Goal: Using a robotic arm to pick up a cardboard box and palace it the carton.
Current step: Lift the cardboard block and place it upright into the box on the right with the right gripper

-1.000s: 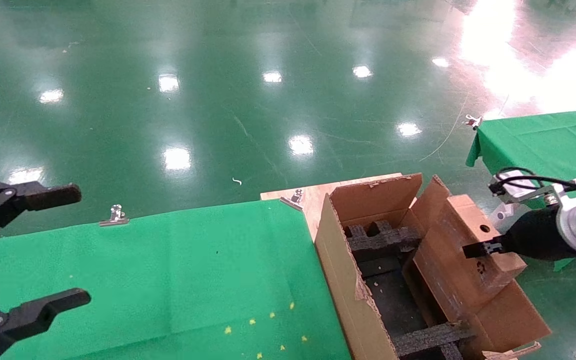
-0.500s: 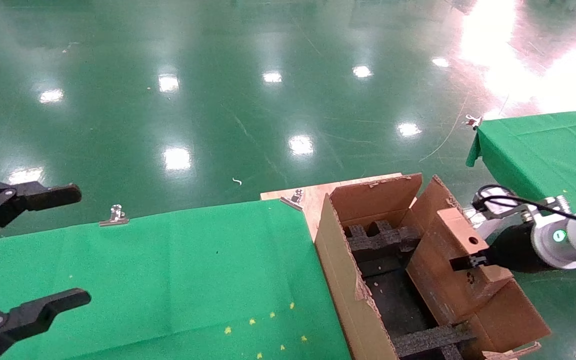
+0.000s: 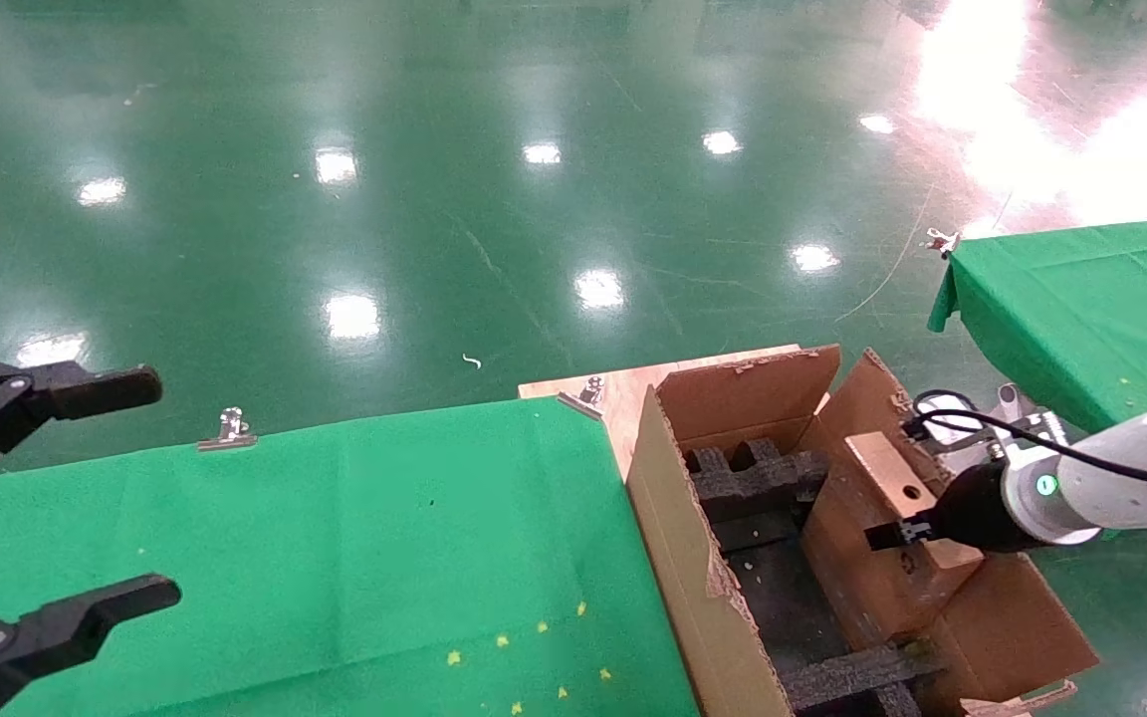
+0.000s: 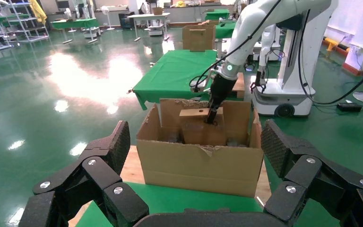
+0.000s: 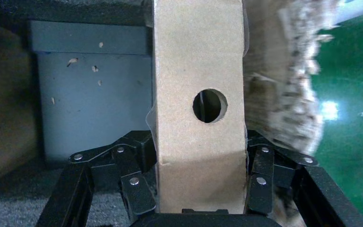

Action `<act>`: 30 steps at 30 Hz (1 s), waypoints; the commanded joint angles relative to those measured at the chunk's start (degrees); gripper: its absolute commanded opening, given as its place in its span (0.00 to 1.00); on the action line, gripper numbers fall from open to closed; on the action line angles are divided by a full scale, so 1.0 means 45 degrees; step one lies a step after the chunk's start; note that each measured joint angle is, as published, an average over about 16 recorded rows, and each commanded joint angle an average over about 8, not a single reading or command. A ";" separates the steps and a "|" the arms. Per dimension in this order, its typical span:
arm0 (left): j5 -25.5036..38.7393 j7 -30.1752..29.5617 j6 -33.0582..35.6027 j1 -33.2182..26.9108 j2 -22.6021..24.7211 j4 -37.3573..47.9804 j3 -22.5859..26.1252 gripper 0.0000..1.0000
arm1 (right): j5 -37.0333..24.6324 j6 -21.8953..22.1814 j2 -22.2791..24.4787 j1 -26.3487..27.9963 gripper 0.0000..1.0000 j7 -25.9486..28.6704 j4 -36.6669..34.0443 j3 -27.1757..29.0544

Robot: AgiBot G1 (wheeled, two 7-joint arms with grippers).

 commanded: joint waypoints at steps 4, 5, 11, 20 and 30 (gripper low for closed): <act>0.0000 0.0000 0.0000 0.0000 0.0000 0.0000 0.0000 1.00 | 0.0529 0.0366 -0.0497 -0.0597 0.00 -0.0430 -0.0829 0.0030; 0.0000 0.0000 0.0000 0.0000 0.0000 0.0000 0.0000 1.00 | 0.0640 0.0413 -0.0589 -0.0705 0.00 -0.0528 -0.0998 0.0044; 0.0000 0.0000 0.0000 0.0000 0.0000 0.0000 0.0001 1.00 | 0.1344 0.0584 -0.1142 -0.1344 0.00 -0.1180 -0.1999 0.0159; -0.0001 0.0000 0.0000 0.0000 0.0000 0.0000 0.0001 1.00 | 0.2212 0.0473 -0.1763 -0.2030 0.03 -0.2315 -0.3116 0.0354; -0.0001 0.0002 -0.0005 0.0004 -0.0001 0.0003 -0.0001 1.00 | 0.2573 0.0411 -0.1982 -0.2309 1.00 -0.2773 -0.3554 0.0466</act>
